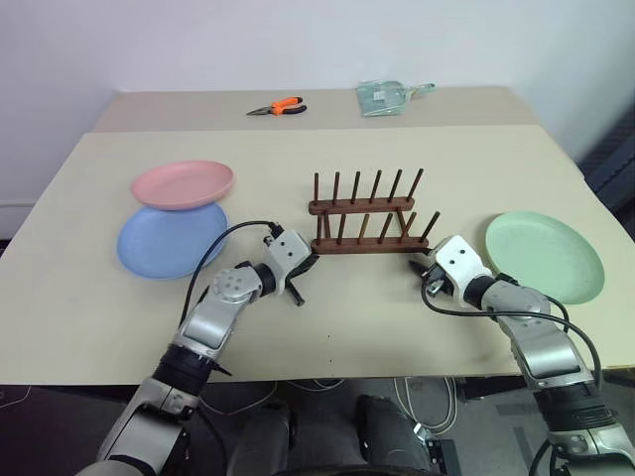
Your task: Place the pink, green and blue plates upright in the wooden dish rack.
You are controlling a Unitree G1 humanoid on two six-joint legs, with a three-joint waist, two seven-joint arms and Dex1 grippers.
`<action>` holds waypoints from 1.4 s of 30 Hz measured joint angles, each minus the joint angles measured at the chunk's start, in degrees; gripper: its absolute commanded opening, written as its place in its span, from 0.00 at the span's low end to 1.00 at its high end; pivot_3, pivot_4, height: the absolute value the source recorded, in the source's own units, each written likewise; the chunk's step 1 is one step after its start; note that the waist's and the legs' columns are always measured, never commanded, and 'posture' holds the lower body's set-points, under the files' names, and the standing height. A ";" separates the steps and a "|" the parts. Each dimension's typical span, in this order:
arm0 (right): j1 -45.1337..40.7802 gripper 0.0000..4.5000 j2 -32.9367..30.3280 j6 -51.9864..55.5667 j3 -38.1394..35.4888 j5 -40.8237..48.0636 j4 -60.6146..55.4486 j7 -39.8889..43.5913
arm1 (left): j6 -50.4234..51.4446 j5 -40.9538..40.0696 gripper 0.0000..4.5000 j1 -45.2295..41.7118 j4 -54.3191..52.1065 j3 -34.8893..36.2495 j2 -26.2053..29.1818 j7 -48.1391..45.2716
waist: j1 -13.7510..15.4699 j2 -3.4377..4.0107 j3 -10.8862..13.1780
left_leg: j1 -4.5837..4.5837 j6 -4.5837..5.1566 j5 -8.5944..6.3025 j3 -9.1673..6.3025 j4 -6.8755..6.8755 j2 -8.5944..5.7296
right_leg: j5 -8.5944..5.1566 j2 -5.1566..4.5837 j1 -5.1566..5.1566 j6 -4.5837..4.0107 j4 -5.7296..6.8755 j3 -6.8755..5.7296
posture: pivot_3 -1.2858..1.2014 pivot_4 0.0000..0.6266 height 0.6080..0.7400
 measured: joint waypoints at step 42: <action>-4.76 1.00 -2.93 0.12 -0.05 5.36 -8.84 6.18 | 28.60 -45.08 0.00 -22.36 1.54 48.35 -8.39 46.27 | 0.74 -0.71 0.41 | -0.16 -0.16 0.06 -0.11 0.09 -0.15 | 0.13 -0.03 -0.01 -0.03 -0.09 -0.08 | 0.52 0.24 1.00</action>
